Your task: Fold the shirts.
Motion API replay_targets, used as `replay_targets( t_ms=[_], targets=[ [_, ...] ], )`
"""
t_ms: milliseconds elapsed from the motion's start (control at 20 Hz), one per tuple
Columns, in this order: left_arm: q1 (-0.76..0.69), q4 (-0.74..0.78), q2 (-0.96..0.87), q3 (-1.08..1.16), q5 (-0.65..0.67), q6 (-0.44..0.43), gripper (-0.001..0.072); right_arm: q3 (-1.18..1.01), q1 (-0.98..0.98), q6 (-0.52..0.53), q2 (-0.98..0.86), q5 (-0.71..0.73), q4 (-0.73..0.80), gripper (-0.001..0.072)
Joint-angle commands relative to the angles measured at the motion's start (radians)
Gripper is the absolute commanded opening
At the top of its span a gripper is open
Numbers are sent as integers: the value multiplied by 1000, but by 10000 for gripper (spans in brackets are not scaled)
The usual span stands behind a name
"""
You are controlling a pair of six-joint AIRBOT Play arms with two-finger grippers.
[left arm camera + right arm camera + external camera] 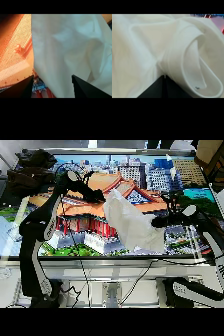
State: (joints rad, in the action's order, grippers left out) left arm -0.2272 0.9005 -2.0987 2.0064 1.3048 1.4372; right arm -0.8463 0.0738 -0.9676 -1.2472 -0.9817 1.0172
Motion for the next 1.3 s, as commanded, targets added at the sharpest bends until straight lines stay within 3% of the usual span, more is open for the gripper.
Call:
replay_targets(
  t_ms=[0,450,500,550,650,850,1100,1250],
  targets=[
    [-11,-90,-51,0,-48,18,556,1,-1,5,0,63,-8,37],
    [-72,70,-83,0,-62,3,528,1,-1,38,0,87,-10,37],
    [-73,89,-83,0,-62,3,514,1,-1,38,0,86,-10,37],
    [-73,104,-83,0,-58,3,451,1,-1,38,0,86,-9,36],
    [-70,129,-83,0,-59,17,447,1,-1,38,0,87,-9,37],
    [-58,109,-82,7,-78,25,448,1,-1,39,0,87,-8,37],
    [28,-23,-28,47,-152,-13,466,1,-1,53,0,88,-6,36],
    [85,-23,-11,36,-59,0,466,1,-1,53,0,96,-4,37]
  ],
)
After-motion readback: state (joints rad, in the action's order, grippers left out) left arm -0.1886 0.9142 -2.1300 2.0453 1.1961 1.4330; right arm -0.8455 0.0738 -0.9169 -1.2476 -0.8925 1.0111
